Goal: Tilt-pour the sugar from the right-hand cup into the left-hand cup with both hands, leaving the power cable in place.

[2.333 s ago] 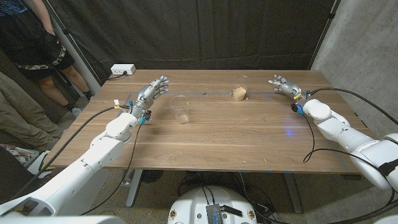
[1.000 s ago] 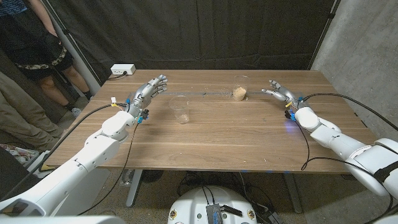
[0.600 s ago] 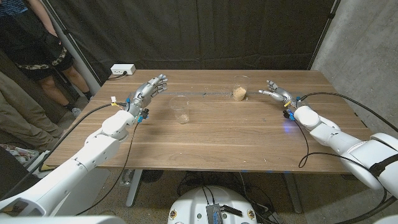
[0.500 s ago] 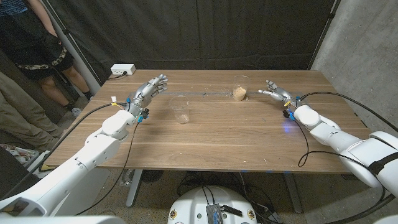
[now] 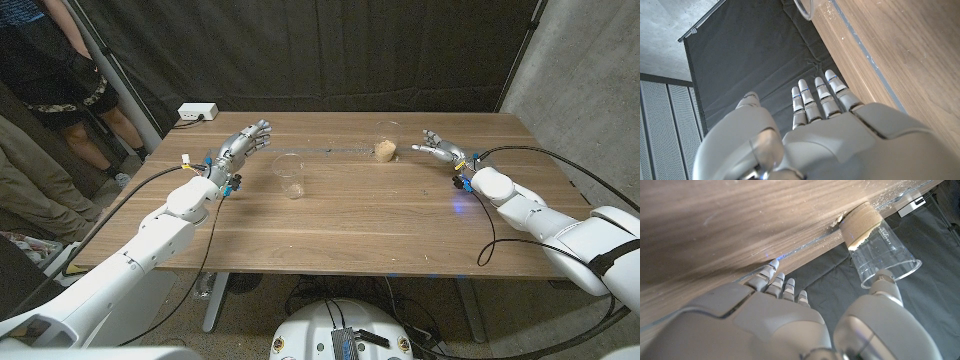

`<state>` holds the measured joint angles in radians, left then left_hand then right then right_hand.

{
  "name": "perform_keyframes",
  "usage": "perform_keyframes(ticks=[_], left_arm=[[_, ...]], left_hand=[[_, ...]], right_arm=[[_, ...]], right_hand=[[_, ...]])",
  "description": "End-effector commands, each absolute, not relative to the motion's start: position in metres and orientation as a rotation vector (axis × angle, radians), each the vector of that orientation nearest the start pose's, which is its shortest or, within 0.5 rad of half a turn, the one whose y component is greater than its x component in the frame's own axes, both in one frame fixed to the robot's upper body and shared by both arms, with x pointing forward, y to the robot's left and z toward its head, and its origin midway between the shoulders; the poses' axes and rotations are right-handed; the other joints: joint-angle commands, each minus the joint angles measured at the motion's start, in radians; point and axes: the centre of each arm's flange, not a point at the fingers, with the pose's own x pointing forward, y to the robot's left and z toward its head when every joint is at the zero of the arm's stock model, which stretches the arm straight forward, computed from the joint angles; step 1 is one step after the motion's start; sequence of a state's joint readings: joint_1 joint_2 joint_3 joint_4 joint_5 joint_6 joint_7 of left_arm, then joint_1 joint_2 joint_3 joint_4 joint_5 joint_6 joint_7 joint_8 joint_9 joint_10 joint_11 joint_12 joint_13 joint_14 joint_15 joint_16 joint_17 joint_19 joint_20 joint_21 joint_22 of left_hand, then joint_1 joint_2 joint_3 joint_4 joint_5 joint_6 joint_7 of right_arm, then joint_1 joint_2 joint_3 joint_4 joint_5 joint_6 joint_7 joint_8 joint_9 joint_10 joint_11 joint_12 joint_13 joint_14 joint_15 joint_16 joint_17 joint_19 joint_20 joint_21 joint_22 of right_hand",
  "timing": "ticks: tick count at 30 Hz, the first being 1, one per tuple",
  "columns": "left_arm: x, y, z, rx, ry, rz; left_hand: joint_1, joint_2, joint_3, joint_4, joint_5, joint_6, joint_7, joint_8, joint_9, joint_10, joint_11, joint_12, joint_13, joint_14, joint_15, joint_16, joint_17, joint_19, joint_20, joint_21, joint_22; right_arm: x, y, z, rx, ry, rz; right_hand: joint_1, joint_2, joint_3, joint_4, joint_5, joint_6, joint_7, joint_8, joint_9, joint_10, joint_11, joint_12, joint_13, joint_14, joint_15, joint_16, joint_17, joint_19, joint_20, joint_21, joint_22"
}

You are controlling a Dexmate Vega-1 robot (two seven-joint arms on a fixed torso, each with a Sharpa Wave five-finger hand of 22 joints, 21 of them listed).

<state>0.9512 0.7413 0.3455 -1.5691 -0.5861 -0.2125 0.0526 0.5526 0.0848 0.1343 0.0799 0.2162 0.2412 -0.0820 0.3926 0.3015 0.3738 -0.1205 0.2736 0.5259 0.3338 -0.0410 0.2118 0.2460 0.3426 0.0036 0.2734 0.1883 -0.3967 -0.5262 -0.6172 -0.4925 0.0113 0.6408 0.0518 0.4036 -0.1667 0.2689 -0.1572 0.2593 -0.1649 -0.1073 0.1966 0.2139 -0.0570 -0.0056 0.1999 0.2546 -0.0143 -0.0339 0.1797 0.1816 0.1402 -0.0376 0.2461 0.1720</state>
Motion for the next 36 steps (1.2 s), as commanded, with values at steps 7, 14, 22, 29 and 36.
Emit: perform_keyframes(ticks=[7,14,22,29,36], left_arm=[[0.605,0.316,-0.005,0.190,-0.614,-0.189],[0.604,0.317,-0.007,0.188,-0.614,-0.194],[0.604,0.320,-0.008,0.188,-0.621,-0.201],[0.602,0.324,-0.009,0.188,-0.622,-0.197],[0.598,0.329,-0.008,0.193,-0.629,-0.186]], left_hand=[[0.005,0.001,0.003,-0.004,-0.001,0.007,0.001,0.004,0.003,0.011,0.001,-0.003,0.005,0.007,-0.083,0.003,0.002,-0.001,0.001,-0.004,0.005],[0.005,0.002,0.003,-0.004,-0.001,0.006,0.001,0.003,0.003,0.012,0.002,-0.002,0.005,0.006,-0.085,0.003,0.002,-0.001,0.001,-0.005,0.005],[0.005,0.002,0.003,-0.004,-0.001,0.005,0.001,0.003,0.003,0.012,0.001,-0.003,0.005,0.006,-0.085,0.003,0.001,0.001,0.001,-0.005,0.006],[0.005,0.002,0.003,-0.004,-0.001,0.007,0.001,0.004,0.003,0.012,-0.001,-0.003,0.005,0.005,-0.085,0.002,0.001,0.001,0.001,-0.006,0.006],[0.005,0.002,0.003,-0.005,-0.001,0.005,0.001,0.003,0.003,0.013,-0.001,-0.004,0.005,0.006,-0.087,0.002,0.001,0.002,0.001,-0.007,0.006]], right_arm=[[0.711,-0.357,-0.018,-0.795,-0.534,0.130],[0.709,-0.350,-0.024,-0.783,-0.535,0.135],[0.709,-0.342,-0.027,-0.775,-0.533,0.146],[0.714,-0.333,-0.027,-0.774,-0.531,0.160],[0.723,-0.323,-0.023,-0.773,-0.519,0.168]], right_hand=[[0.003,-0.006,-0.004,0.002,0.008,-0.004,-0.003,0.005,0.000,-0.011,-0.001,0.004,-0.001,0.000,-0.049,0.003,-0.001,0.001,-0.002,-0.006,0.004],[0.006,-0.004,-0.005,0.002,0.010,-0.007,-0.002,0.006,0.000,-0.013,-0.001,0.004,-0.001,-0.002,-0.047,0.002,-0.002,-0.003,0.002,-0.010,0.004],[0.010,-0.002,-0.007,0.002,0.012,-0.003,-0.001,0.009,0.000,-0.015,0.000,0.005,-0.002,-0.002,-0.046,0.003,-0.002,-0.002,0.004,-0.013,0.004],[0.013,0.001,-0.009,0.002,0.014,0.002,-0.001,0.012,0.000,-0.015,-0.003,0.007,-0.003,0.002,-0.047,0.005,-0.002,0.000,0.005,-0.015,0.005],[0.016,0.004,-0.010,0.003,0.016,0.007,-0.002,0.015,0.000,-0.013,-0.002,0.010,-0.004,0.007,-0.052,0.007,-0.002,0.000,0.007,-0.017,0.005]])
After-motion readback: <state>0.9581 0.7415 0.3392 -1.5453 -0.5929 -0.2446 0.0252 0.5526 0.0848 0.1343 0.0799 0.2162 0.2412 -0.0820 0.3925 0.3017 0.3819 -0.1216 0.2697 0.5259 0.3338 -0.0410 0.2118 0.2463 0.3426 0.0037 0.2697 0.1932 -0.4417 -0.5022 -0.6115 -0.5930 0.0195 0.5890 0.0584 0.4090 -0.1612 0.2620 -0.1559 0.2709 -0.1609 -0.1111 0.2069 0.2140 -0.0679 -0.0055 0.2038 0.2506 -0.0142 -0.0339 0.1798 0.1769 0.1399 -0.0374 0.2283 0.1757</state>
